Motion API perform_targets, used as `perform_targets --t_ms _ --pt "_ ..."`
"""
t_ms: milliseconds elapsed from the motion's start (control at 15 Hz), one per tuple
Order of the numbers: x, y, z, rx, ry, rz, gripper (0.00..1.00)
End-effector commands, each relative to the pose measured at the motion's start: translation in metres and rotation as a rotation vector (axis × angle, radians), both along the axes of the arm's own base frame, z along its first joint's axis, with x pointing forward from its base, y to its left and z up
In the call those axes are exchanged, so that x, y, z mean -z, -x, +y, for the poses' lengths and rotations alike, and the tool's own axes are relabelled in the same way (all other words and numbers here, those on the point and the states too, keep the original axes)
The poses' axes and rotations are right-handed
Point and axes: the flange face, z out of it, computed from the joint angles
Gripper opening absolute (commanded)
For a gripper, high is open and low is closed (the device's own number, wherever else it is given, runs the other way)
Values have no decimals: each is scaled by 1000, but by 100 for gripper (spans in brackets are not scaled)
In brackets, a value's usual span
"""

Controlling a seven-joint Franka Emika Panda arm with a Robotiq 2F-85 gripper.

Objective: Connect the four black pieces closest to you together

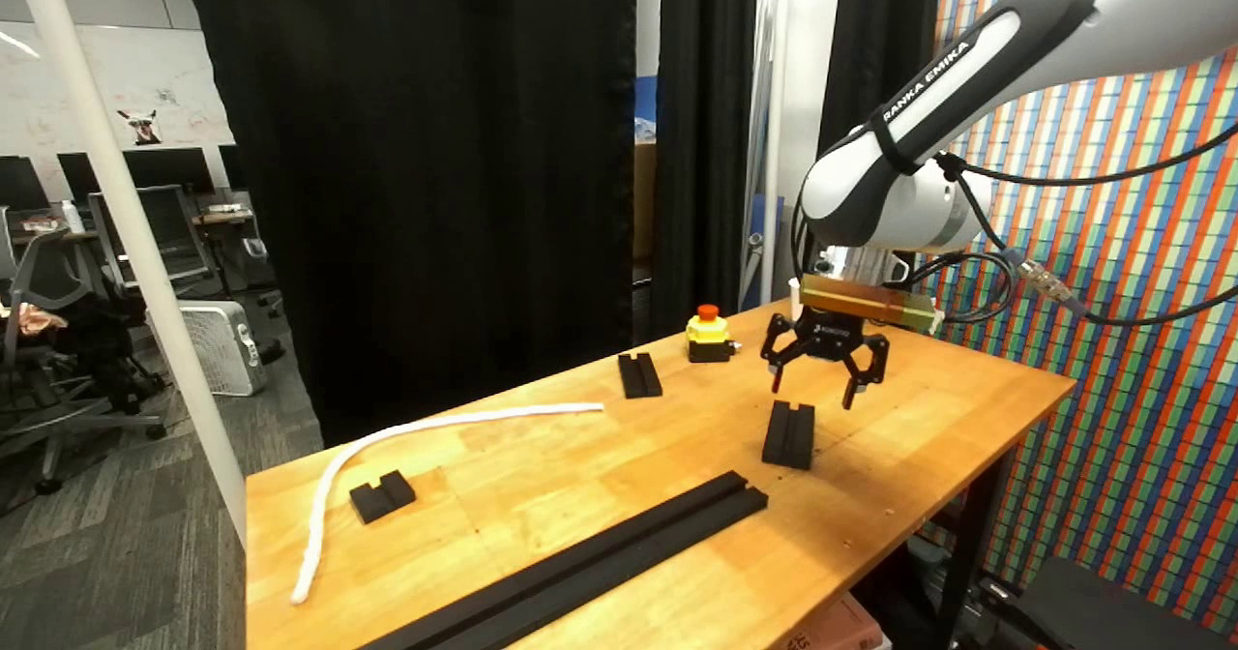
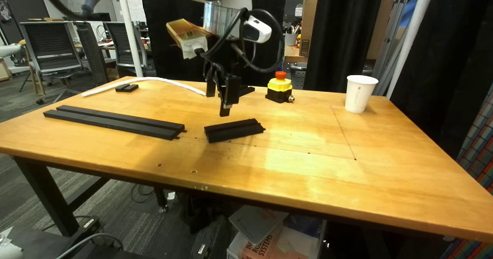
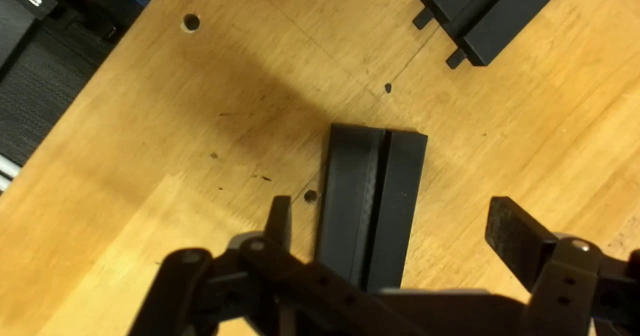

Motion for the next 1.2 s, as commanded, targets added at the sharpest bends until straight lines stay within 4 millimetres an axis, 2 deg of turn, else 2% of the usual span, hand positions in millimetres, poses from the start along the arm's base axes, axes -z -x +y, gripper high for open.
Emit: perform_targets --t_ms 0,267,467,800,1133 --pt "17 -17 -2 -115 -29 21 100" --pt "43 -30 -6 -176 -33 74 100" --pt "55 -40 -11 -170 -33 115 100" --pt "65 -58 -16 -137 -38 149 100" --pt "73 -66 -17 -70 -40 165 100"
